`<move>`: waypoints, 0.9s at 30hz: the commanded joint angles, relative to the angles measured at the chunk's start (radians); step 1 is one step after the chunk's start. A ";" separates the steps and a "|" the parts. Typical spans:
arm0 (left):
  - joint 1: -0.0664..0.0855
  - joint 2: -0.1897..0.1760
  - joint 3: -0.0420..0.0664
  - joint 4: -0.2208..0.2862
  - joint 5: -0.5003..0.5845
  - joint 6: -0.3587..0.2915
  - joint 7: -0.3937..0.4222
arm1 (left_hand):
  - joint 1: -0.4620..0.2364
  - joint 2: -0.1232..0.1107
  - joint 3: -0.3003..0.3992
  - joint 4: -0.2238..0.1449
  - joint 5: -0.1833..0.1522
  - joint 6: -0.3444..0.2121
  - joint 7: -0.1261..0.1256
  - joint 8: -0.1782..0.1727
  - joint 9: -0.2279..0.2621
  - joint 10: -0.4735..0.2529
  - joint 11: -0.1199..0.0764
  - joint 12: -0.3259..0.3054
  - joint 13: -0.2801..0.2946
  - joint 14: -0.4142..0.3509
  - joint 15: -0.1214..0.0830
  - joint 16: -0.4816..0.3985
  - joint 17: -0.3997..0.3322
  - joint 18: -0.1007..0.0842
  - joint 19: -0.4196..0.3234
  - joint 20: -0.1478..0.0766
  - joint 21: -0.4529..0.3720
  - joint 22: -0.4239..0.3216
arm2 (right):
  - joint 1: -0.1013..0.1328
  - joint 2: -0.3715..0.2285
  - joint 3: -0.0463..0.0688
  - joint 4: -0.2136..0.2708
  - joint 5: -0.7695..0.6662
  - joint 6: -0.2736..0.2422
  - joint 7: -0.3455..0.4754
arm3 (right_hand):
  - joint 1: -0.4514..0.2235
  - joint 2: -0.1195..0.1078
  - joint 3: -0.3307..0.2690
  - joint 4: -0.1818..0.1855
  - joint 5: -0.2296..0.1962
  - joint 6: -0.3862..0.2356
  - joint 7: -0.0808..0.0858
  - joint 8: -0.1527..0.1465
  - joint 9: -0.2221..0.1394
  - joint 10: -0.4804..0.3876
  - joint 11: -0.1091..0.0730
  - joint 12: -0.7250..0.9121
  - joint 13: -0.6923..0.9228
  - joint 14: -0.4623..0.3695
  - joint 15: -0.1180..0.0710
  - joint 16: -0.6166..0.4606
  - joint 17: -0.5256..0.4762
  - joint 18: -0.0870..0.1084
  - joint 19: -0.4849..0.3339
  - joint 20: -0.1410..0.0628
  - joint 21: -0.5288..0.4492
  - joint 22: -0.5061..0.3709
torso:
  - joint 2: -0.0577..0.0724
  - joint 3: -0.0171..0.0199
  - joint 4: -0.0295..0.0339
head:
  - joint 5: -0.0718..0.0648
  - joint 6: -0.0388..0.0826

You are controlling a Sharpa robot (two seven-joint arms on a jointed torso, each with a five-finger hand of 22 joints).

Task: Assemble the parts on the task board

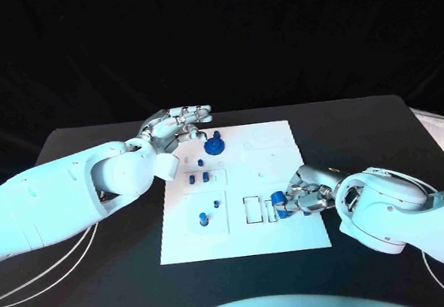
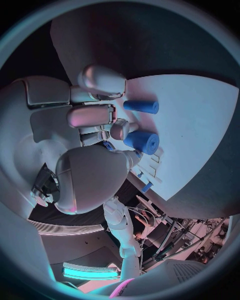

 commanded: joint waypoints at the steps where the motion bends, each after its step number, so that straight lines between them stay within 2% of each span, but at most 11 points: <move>1: 0.000 0.001 0.000 0.001 -0.003 0.019 0.003 | 0.001 0.007 -0.006 -0.002 0.005 -0.006 -0.004 0.005 0.000 -0.010 0.000 0.002 0.001 -0.008 -0.003 0.003 -0.001 0.012 0.001 -0.003 -0.003 -0.001 | -0.005 -0.010 -0.004 0.017 0.109 -0.029 -0.003 | 0.003 0.017 -0.003 0.005 0.019 0.012 -0.004 0.009 0.009 0.026 -0.017 0.011 0.015 0.054 -0.008 0.005 0.005 -0.014 0.004 -0.005 0.006 0.003 | -0.001 -0.0015 0.0024 | -0.001 0.001; 6: 0.000 0.000 0.000 0.001 -0.003 0.020 0.002 | 0.001 0.007 -0.006 -0.002 0.005 -0.006 -0.004 0.005 0.000 -0.010 0.000 0.002 0.001 -0.008 -0.003 0.003 -0.001 0.012 0.001 -0.003 -0.003 -0.001 | 0.003 -0.027 0.001 0.053 0.175 -0.081 0.015 | 0.004 0.018 -0.011 0.011 0.039 0.016 -0.007 0.015 0.016 0.033 -0.020 0.021 0.030 0.055 -0.010 0.009 0.011 -0.015 0.005 -0.008 0.008 0.006 | 0.001 -0.0017 0.0033 | -0.003 0.002; 16: 0.000 0.001 0.000 0.003 -0.003 0.021 0.002 | 0.001 0.007 -0.006 -0.002 0.005 -0.006 -0.004 0.005 0.000 -0.010 0.000 0.002 0.001 -0.008 -0.003 0.003 -0.001 0.012 0.001 -0.003 -0.003 -0.001 | 0.012 -0.030 0.007 0.086 0.203 -0.106 0.022 | 0.001 0.019 -0.016 0.015 0.043 0.018 -0.007 0.017 0.018 0.034 -0.021 0.022 0.033 0.056 -0.011 0.011 0.015 -0.015 0.006 -0.009 0.010 0.009 | 0.001 -0.0035 0.0060 | -0.004 0.003; 18: 0.000 0.000 0.000 0.003 -0.003 0.021 0.002 | 0.001 0.007 -0.006 -0.002 0.005 -0.006 -0.004 0.005 0.000 -0.010 0.000 0.002 0.001 -0.008 -0.003 0.003 -0.001 0.012 0.001 -0.003 -0.003 -0.001 | 0.013 -0.029 0.008 0.087 0.202 -0.107 0.022 | 0.000 0.019 -0.017 0.016 0.044 0.018 -0.008 0.017 0.019 0.034 -0.021 0.022 0.033 0.056 -0.011 0.011 0.016 -0.015 0.007 -0.009 0.010 0.010 | 0.001 -0.0030 0.0065 | -0.004 0.003; 23: 0.000 0.000 0.000 0.003 -0.003 0.021 0.003 | 0.001 0.007 -0.006 -0.002 0.005 -0.006 -0.004 0.005 0.000 -0.010 0.000 0.002 0.001 -0.008 -0.003 0.003 -0.001 0.012 0.001 -0.003 -0.003 -0.001 | 0.013 -0.009 0.008 0.082 0.201 -0.091 0.021 | -0.002 0.019 -0.020 0.018 0.045 0.018 -0.008 0.017 0.020 0.034 -0.021 0.022 0.034 0.056 -0.012 0.012 0.018 -0.016 0.007 -0.010 0.011 0.012 | 0.001 -0.0045 0.0058 | -0.004 0.003; 27: 0.000 0.003 0.000 0.003 -0.003 0.023 0.002 | 0.001 0.007 -0.006 -0.002 0.005 -0.006 -0.004 0.005 0.000 -0.010 0.000 0.002 0.001 -0.008 -0.003 0.003 -0.001 0.012 0.001 -0.003 -0.003 -0.001 | 0.013 0.015 0.008 0.070 0.201 -0.062 0.010 | -0.005 0.019 -0.024 0.020 0.042 0.017 -0.008 0.017 0.022 0.033 -0.021 0.019 0.032 0.057 -0.012 0.013 0.020 -0.016 0.007 -0.010 0.012 0.013 | 0.001 -0.0047 0.0093 | -0.006 0.004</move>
